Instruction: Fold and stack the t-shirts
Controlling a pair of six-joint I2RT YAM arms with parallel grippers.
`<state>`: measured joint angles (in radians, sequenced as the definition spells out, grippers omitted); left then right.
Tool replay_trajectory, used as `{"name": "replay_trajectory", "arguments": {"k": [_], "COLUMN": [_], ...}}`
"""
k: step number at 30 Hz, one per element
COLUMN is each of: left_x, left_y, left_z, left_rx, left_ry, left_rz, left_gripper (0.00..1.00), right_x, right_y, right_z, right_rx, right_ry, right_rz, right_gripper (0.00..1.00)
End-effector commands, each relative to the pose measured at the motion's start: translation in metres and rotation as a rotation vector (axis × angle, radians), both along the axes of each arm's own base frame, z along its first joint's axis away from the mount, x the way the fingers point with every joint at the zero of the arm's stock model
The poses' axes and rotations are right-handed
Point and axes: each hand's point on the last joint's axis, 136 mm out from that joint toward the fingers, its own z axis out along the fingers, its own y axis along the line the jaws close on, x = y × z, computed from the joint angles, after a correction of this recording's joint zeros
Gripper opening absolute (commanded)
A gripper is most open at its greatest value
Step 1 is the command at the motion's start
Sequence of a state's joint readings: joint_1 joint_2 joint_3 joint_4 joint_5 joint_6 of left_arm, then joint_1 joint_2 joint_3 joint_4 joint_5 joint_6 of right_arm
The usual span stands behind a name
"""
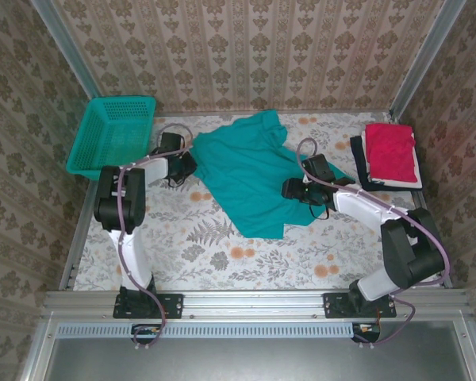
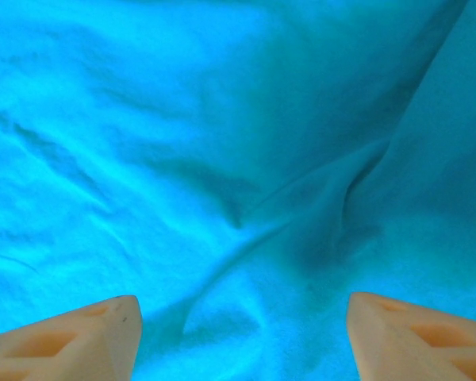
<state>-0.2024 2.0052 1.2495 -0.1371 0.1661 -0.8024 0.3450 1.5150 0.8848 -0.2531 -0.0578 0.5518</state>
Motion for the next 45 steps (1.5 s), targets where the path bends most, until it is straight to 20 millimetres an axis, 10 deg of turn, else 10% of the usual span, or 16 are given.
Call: {"name": "replay_trajectory", "arguments": {"k": [1,12,21,26,30,38,45], "left_x": [-0.018,-0.12,-0.204,-0.219,-0.217,-0.176,-0.132], "left_y": [0.006,0.054,0.054,0.036,0.063,0.074,0.061], "left_z": [0.019,0.07,0.053,0.053,0.063,0.064,0.056], "left_rx": [0.009,0.112,0.004,-0.004,0.094,0.14,0.161], "left_ry": [-0.017,-0.048,0.055,0.034,-0.022,-0.024,-0.062], "left_rz": [0.024,0.135,0.223,0.201,0.206,0.039,-0.137], "left_gripper": [0.0,0.0,0.03,0.68,0.98,1.0,0.92], "right_x": [-0.008,0.033,0.078,0.096,0.115,0.177,0.207], "right_y": [-0.021,-0.049,-0.061,-0.061,-0.069,-0.087,-0.081], "right_z": [-0.029,-0.063,-0.065,-0.064,-0.064,-0.07,0.011], "right_rx": [-0.117,-0.092,-0.037,-0.037,-0.012,0.109,0.108], "right_ry": [0.126,0.264,0.283,0.264,0.269,0.267,0.069], "right_rz": [-0.06,-0.179,-0.199,-0.186,-0.196,-0.197,-0.092], "right_gripper": [0.63,0.54,0.53,0.54,0.54,0.55,0.6]}}
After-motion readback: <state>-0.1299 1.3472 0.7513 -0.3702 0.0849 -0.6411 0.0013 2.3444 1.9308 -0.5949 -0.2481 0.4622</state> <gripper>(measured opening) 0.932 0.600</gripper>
